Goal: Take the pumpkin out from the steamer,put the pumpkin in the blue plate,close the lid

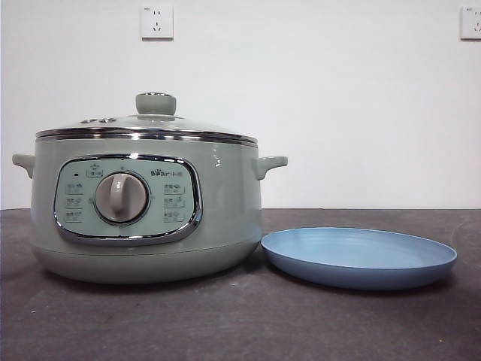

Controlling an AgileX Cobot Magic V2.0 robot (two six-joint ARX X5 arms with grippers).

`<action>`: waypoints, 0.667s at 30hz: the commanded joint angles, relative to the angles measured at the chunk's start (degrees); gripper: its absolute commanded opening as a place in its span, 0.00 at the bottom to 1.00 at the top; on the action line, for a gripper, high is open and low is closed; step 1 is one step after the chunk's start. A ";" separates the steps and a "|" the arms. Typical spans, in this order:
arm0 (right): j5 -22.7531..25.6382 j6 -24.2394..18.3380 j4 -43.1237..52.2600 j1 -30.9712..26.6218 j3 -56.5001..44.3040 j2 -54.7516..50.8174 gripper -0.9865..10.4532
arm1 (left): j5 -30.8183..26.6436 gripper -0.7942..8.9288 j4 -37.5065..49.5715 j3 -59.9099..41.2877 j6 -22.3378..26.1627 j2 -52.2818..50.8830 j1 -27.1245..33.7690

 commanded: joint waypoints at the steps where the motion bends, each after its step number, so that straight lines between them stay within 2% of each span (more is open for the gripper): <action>1: -3.13 2.64 -0.04 0.13 -0.37 0.00 0.08 | 0.76 0.08 0.39 -0.87 -1.51 -0.17 0.13; 5: -7.04 2.69 -0.42 0.13 0.81 0.09 0.08 | 1.07 0.07 -1.11 0.52 -4.44 -0.15 0.13; 13: -6.97 1.27 -5.62 0.13 9.20 4.11 0.08 | 1.07 0.07 -6.62 7.89 -4.09 3.89 0.13; 20: -6.97 -4.76 -8.74 0.13 19.08 12.09 0.08 | 2.16 0.07 -6.91 16.20 -0.85 13.51 0.13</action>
